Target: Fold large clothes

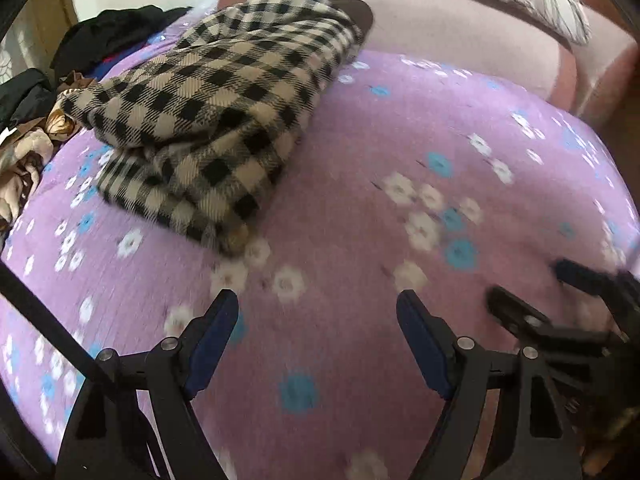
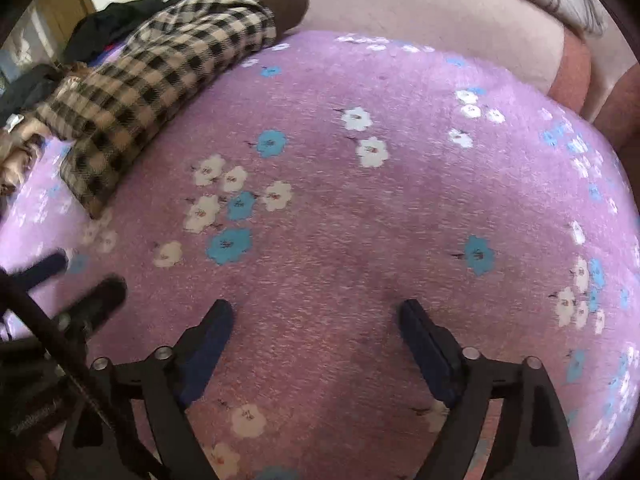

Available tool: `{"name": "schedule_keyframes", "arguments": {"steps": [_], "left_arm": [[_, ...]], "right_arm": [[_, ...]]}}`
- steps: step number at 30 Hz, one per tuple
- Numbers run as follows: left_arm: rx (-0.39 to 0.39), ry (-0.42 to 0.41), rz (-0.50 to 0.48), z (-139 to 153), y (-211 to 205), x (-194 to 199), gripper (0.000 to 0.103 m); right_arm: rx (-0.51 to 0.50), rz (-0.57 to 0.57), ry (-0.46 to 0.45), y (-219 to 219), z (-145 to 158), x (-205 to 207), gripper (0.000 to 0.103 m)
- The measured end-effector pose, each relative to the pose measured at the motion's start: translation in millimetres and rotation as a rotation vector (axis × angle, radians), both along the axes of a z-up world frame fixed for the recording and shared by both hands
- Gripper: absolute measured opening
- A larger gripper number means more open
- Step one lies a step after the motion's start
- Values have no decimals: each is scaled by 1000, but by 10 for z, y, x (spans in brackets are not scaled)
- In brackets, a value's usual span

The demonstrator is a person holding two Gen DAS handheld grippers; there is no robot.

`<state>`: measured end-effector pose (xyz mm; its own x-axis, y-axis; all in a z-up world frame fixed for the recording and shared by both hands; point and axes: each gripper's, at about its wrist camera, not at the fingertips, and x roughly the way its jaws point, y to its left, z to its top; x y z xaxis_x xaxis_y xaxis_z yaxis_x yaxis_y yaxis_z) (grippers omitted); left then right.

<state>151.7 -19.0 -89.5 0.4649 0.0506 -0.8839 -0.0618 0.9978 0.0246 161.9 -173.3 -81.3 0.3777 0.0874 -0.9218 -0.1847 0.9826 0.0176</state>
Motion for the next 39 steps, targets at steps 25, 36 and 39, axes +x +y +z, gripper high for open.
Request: {"name": "schedule_keyframes", "arguments": {"steps": [25,36,39], "left_arm": [[35,-42,77,-213,118,65,103],[12,-36,96,-222,148,95,103],[-3,-32,108,-219,188,113,103]], "right_arm": [[3,5,-140,23,-19,-79,103],[0,-11,-141,23,-34,-82,103],[2,-55,-116,21,-24,-80,103]]}}
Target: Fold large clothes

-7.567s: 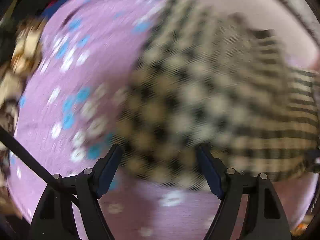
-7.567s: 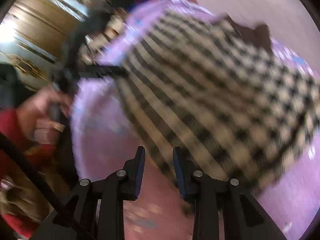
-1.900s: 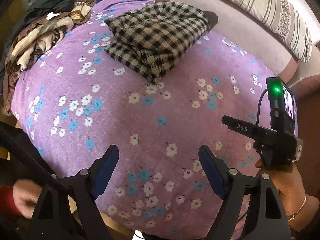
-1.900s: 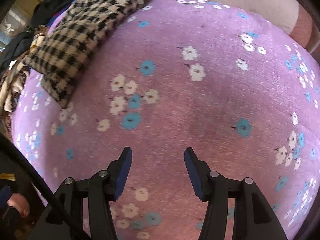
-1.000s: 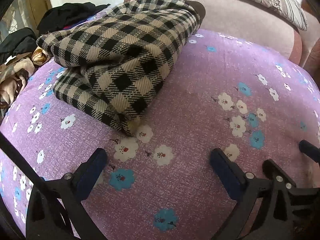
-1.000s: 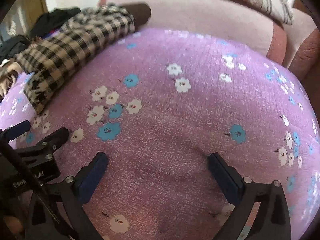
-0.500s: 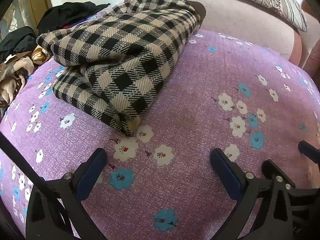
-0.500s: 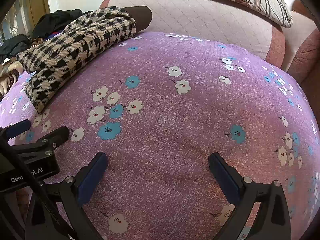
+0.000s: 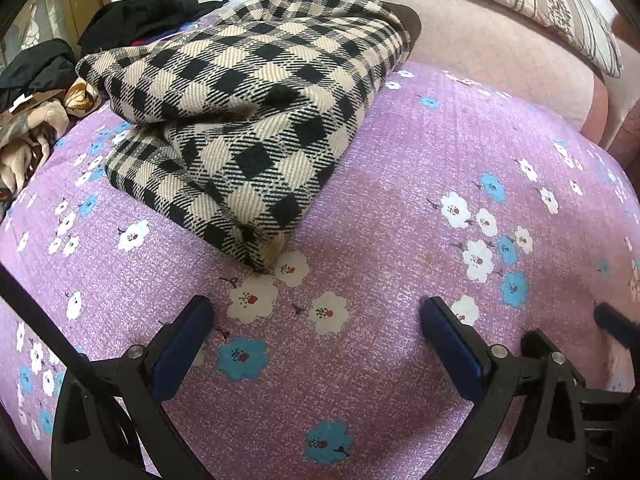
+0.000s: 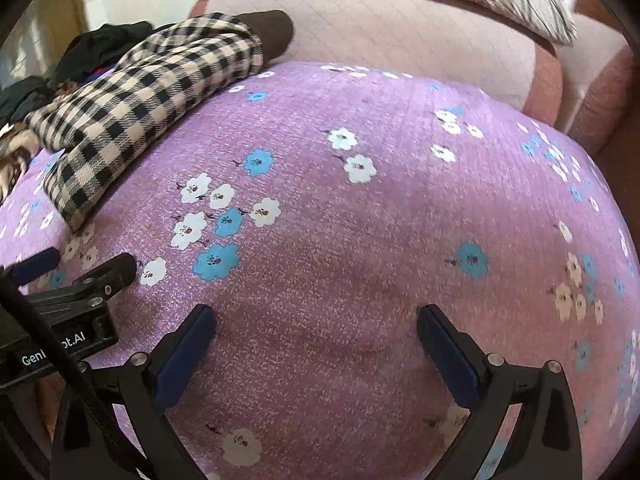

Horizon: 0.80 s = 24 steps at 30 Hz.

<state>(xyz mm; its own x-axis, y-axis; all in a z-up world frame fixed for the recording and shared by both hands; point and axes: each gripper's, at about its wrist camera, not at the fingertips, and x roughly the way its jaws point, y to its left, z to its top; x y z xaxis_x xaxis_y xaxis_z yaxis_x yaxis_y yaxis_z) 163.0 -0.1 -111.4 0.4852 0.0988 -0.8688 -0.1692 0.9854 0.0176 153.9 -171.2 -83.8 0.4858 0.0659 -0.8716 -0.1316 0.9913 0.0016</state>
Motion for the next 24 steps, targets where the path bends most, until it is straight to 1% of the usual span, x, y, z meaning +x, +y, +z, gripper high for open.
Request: {"name": "schedule_keyframes", "arguments": {"steps": [1,3,5,6,8,9,11,12,13,14,15,17,20,22,24], "left_arm": [[0,3,-1,2,13,8,103],[18,14,-41,14,19,6,103],[3,23,-88,54,93,-37,103],[-4,35,-115,85,161,-88,103],[-31,49,-141,157,319,-193,102],[-63,40,-156,230,457,-276,102],[-84,12,-175,375,717,-397,102],[-81,-6,-176,466,899,-445,102],[-79,-16,-171,527,1034,-462,102],[-85,-29,-156,601,1241,-466,102],[-93,-36,-139,646,1371,-460,102],[-123,-46,-76,720,1802,-365,102],[-136,-61,-10,756,2225,-185,102],[-146,-68,38,752,2480,-73,102],[-186,-67,69,727,2657,-19,102]], "right_arm": [[0,-20,12,4,4,-7,103],[15,-63,38,-10,12,-9,103],[43,-108,53,-41,16,-12,103],[34,-106,54,-26,18,-21,103],[5,-96,42,18,17,-57,103],[3,-100,34,25,24,-85,103],[3,-106,23,36,46,-142,102],[0,-115,14,51,67,-183,98],[3,-120,2,71,91,-232,91],[24,-118,-16,108,130,-293,88],[54,-109,-23,141,158,-344,87],[106,-87,-16,257,205,-405,87],[194,-3,2,561,295,-381,87],[233,23,-15,767,370,-340,87],[332,17,-19,909,413,-177,87]]}}
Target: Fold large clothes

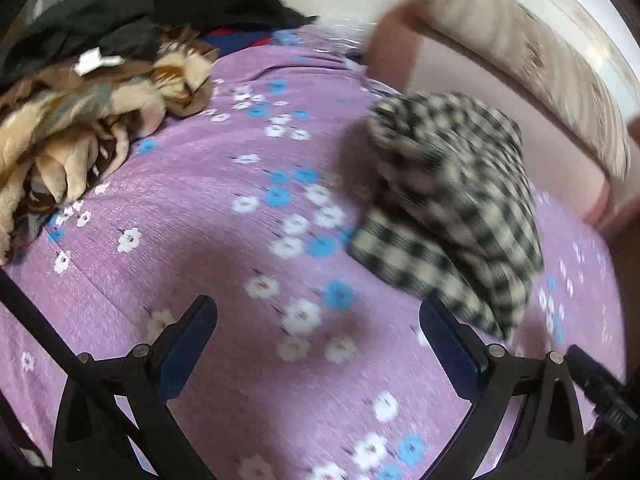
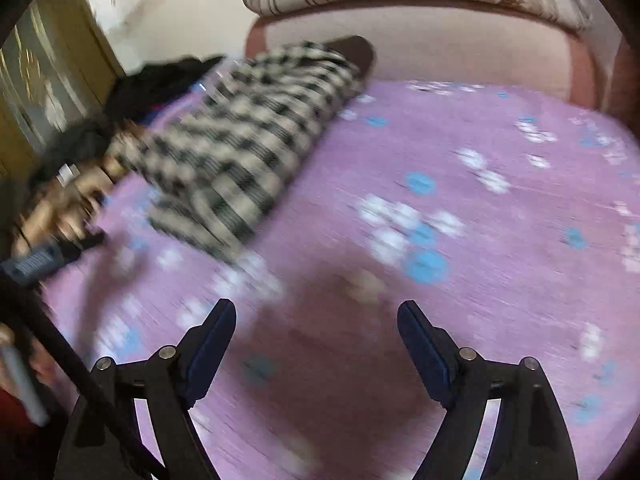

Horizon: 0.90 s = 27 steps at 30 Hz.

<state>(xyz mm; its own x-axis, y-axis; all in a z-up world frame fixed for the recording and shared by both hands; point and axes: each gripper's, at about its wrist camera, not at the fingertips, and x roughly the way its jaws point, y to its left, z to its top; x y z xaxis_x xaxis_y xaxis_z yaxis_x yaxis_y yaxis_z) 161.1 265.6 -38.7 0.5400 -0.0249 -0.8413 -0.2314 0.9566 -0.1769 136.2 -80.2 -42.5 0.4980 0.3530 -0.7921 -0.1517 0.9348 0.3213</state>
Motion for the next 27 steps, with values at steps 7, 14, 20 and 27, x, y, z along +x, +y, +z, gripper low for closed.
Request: {"name": "schedule_keyframes", "arguments": {"steps": [7,14,20,27], "left_arm": [[-210,12,27,8,200,174,102],[-246,9,23,11,174,266,102],[-160,31,29,-14,95,268,101],[-109,-1,-1,99,56,166,102]], "right_arm": [[325,-74,93,49,-250,929,89],[535,-82,104,285,-536,1497,93],[486,-99,126,490,-466,1644,51],[393,-64,94,322,-112,1247,36]]}}
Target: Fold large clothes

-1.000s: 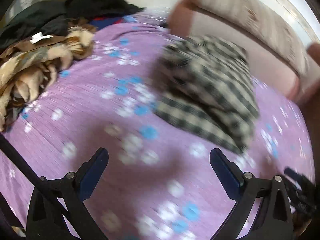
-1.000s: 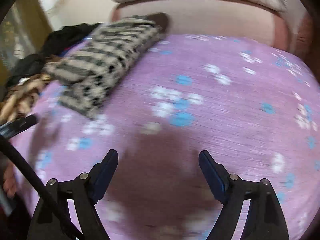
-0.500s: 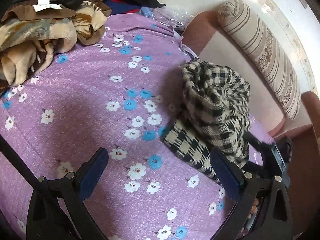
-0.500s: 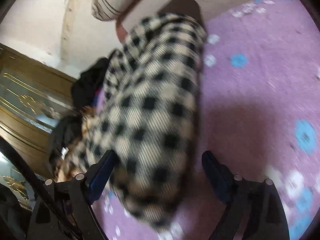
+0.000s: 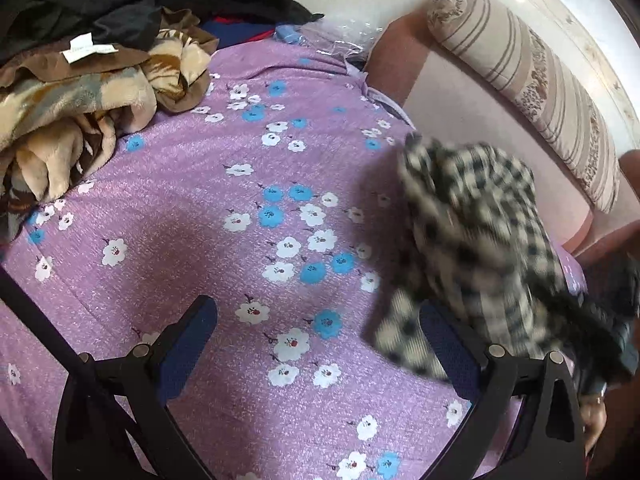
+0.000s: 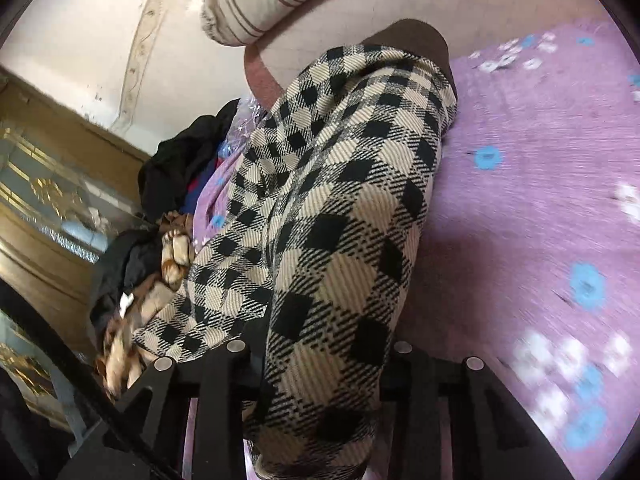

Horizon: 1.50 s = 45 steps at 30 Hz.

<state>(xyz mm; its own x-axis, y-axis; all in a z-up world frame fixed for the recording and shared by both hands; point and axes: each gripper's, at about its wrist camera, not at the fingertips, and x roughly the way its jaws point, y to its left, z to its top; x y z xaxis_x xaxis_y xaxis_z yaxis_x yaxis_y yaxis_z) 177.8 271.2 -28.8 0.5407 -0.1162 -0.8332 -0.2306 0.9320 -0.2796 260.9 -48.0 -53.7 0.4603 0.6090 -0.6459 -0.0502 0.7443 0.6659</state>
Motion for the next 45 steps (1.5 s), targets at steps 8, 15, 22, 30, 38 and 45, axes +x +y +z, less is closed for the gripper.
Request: {"name": "schedule_keyframes", "arguments": {"steps": [8,15,22,30,38,45], "left_arm": [[5,-23,-54,99,-114,-183,102],[-6,-32,-90,104,-305,-324,102],[-108,-85,-206,219,-623,-426,101],[-83,-149,-458,261,-1448,-408,86],[-161,9,-439,60,-1465,-486,16],[-80,-61,-481,163,-1506,-851,15]], "right_arm": [[-157,3,11,-567,110,-970,38],[-348,-25,-10,-657,266,-1338,58],[-662,-54,-246,-446,1008,-1642,75],[-518,-67,-153,-307,1064,-1215,76],[-480,-40,-74,-295,1022,-915,76],[-514,111,-50,222,922,-498,77]]}}
